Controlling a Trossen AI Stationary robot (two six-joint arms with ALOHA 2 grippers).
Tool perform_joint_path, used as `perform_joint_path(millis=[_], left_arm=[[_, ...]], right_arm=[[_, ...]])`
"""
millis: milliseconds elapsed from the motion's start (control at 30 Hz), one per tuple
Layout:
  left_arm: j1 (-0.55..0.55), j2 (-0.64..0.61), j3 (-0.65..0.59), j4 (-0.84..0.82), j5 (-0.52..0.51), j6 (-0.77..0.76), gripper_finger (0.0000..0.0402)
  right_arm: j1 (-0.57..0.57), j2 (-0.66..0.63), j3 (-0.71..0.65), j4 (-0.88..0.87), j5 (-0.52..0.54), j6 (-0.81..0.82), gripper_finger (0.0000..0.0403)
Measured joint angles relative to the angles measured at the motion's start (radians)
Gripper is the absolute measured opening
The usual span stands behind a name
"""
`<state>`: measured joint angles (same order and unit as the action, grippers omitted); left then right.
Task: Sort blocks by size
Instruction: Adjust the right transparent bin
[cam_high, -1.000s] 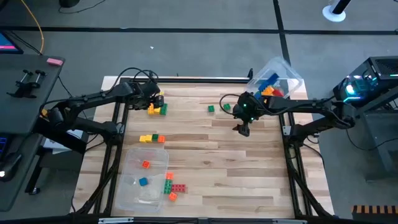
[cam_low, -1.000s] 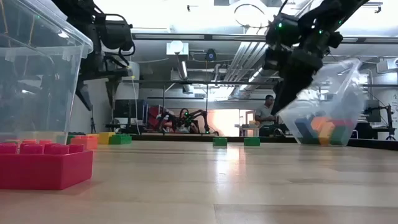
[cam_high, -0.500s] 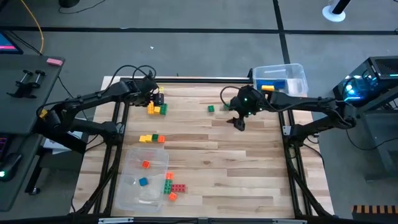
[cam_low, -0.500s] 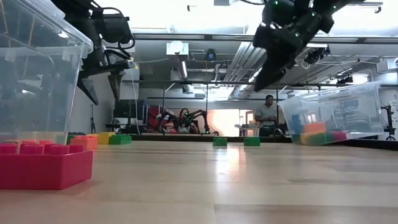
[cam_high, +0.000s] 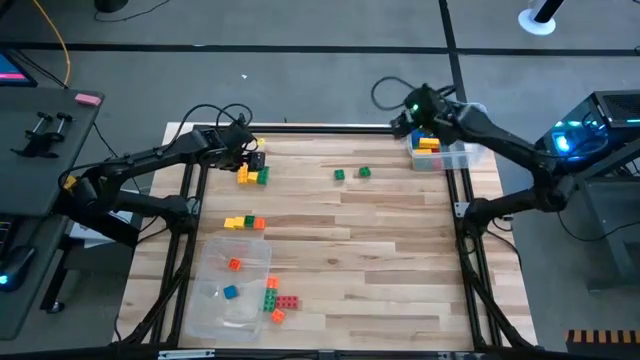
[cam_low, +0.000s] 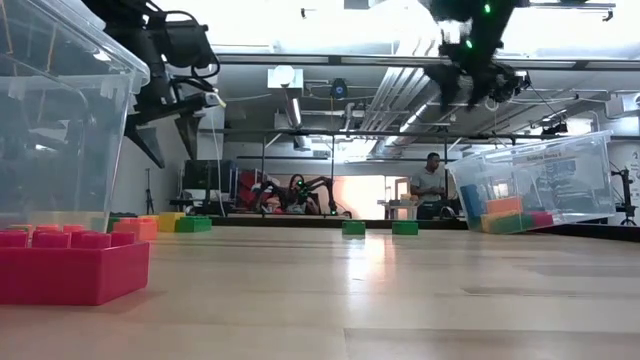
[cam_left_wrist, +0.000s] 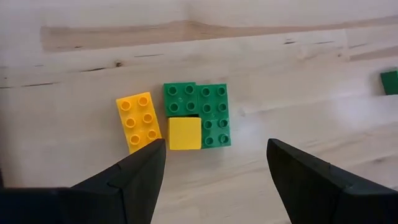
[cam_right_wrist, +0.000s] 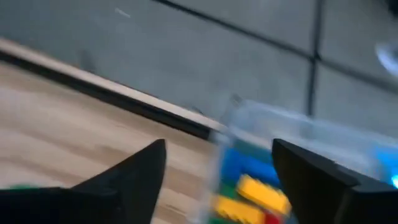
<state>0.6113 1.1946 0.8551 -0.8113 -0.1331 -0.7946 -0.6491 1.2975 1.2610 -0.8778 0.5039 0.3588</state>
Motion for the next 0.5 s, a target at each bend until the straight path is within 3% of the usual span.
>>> perform_joint_path(millis=[100,233,367,500], left_arm=[[0.000,0.000,0.000,0.007,0.001,0.023,0.0266],[0.000,0.000,0.000,0.021,0.001,0.057,0.0266],[0.000,0.000,0.000,0.025,0.003,0.079,0.0266],[0.000,0.000,0.000,0.025,0.016,0.092,0.0266]], right_arm=[[-0.096,0.041,-0.001,-0.096,-0.010,0.054,0.0193],[-0.173,0.106,-0.038,0.062,-0.017,0.007,0.0031],[-0.246,0.196,-0.020,0.148,0.015,-0.017,0.0018],[-0.292,0.268,-0.012,0.077,-0.086,0.001,0.0005]])
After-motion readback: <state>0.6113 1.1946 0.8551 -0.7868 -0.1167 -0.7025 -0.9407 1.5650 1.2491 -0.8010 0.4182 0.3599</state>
